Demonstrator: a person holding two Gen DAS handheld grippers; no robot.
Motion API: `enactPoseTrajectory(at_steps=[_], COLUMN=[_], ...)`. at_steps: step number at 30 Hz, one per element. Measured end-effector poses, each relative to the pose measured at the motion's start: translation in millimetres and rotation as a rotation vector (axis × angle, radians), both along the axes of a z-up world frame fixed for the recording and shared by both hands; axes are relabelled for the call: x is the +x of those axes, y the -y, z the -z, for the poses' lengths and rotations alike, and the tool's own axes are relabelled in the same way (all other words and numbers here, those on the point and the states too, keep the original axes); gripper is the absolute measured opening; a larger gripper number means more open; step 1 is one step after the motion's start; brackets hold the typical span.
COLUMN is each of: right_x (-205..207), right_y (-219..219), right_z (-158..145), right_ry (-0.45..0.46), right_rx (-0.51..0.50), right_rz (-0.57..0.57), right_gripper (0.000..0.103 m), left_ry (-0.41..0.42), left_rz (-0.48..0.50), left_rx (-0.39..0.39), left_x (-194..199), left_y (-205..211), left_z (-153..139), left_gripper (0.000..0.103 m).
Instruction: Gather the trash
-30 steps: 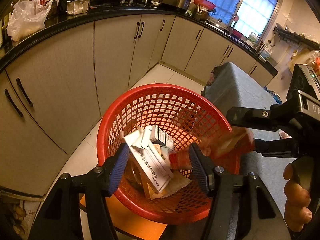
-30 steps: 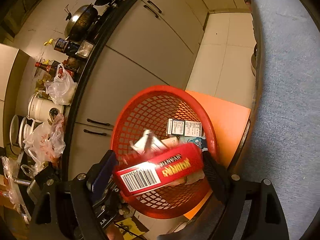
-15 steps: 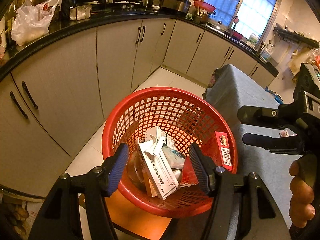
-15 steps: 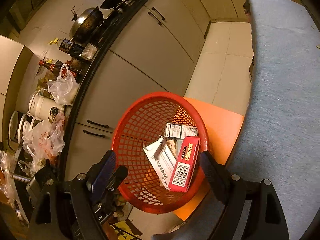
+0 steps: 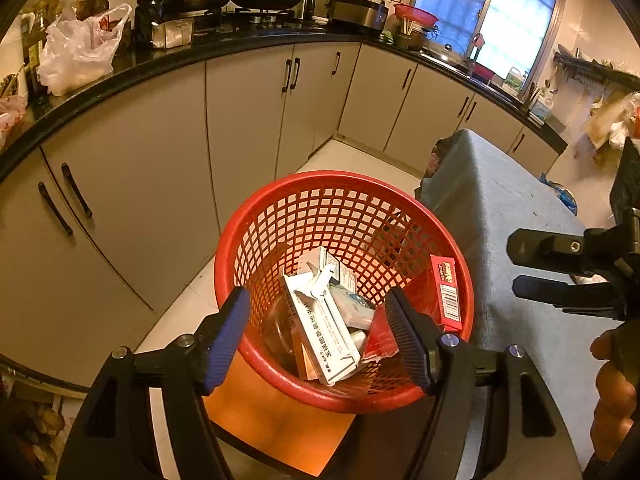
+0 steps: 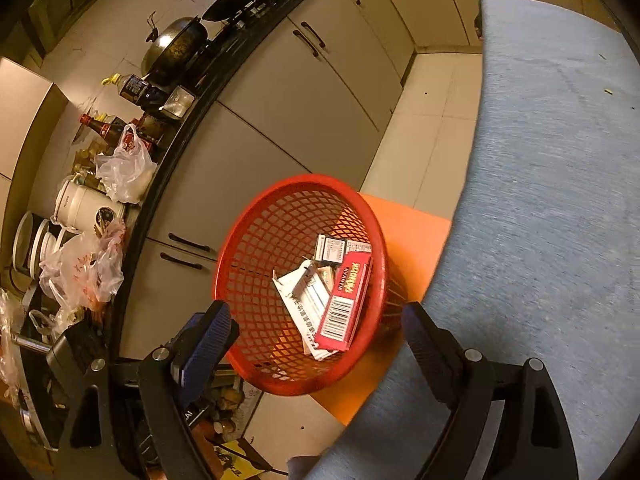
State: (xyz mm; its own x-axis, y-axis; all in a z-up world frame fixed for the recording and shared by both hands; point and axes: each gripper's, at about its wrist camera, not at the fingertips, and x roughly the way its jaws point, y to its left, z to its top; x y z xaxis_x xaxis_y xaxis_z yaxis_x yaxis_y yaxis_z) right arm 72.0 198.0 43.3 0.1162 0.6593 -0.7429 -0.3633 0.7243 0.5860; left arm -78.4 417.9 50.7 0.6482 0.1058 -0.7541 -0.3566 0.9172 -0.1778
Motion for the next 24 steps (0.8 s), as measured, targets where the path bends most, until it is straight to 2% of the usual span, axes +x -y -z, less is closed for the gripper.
enactPoseTrajectory(at_steps=[6,11,15,22,24], right_x=[-9.8,-24.3,-41.0,-82.0,-93.1], right_y=[13.9,27.5,39.3,63.0,71.8], right_z=[-5.4,-9.2,-12.9,-20.5,-21.3], right_ry=[0.043,0.123,0.196,0.351,0.382], right_rx=[-0.022,-0.080,-0.128,-0.220,-0.238], right_rz=[0.005,0.007,0.005,0.011,0.020], right_gripper=[0.091,0.091,0.091,0.091,0.092], left_ry=[0.008,0.016,0.016,0.052,0.063], left_rz=[-0.037,-0.087,-0.098,-0.089,-0.104], left_rx=[0.043,0.101,0.180,0.206,0.220], left_x=[-10.0,-22.5,-33.9,-57.4,-65.5], left_y=[7.7,14.9,32.6,62.6,70.5], left_z=[-5.7,-10.9,-16.7,-23.9,-25.1], left_gripper=[0.079,0.084,0.086,0.088,0.092])
